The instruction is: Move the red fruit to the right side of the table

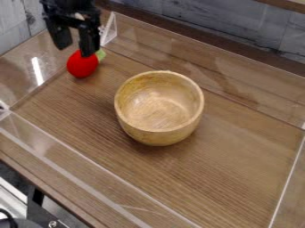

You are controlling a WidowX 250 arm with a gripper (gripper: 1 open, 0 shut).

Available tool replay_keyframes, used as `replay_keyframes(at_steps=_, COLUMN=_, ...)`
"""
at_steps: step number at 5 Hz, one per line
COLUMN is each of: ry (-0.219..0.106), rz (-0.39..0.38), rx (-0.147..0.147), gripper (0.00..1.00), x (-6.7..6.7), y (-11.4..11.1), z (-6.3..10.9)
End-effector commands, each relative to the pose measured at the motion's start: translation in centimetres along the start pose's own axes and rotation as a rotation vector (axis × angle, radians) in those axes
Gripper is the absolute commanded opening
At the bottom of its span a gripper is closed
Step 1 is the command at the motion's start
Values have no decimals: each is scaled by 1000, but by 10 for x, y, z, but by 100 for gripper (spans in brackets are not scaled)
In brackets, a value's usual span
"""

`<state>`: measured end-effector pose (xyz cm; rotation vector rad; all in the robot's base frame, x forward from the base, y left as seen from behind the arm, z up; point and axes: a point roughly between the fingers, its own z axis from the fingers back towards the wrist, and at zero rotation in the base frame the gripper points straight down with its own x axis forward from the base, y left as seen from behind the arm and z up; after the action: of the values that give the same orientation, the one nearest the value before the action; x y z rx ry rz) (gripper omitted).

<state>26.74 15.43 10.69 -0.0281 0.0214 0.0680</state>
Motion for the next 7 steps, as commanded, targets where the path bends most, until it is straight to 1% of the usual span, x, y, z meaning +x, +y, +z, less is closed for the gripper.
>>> replay_keyframes(at_steps=1, ry=-47, rz=2, rx=11, gripper=100, x=13, y=0, z=-4)
replay_keyframes(at_steps=2, ry=-67, rz=101, rx=3, gripper=100, x=24, y=17, z=-6)
replay_keyframes(at_steps=3, ry=-79, rz=179, rx=1, gripper=100, x=33, y=36, z=-5)
replay_keyframes(at_steps=5, ry=-77, rz=81, rx=-14, gripper=100, x=29, y=34, z=-9)
replay_keyframes(at_steps=7, ry=-83, rz=123, rx=-30, gripper=100, x=27, y=41, z=-20)
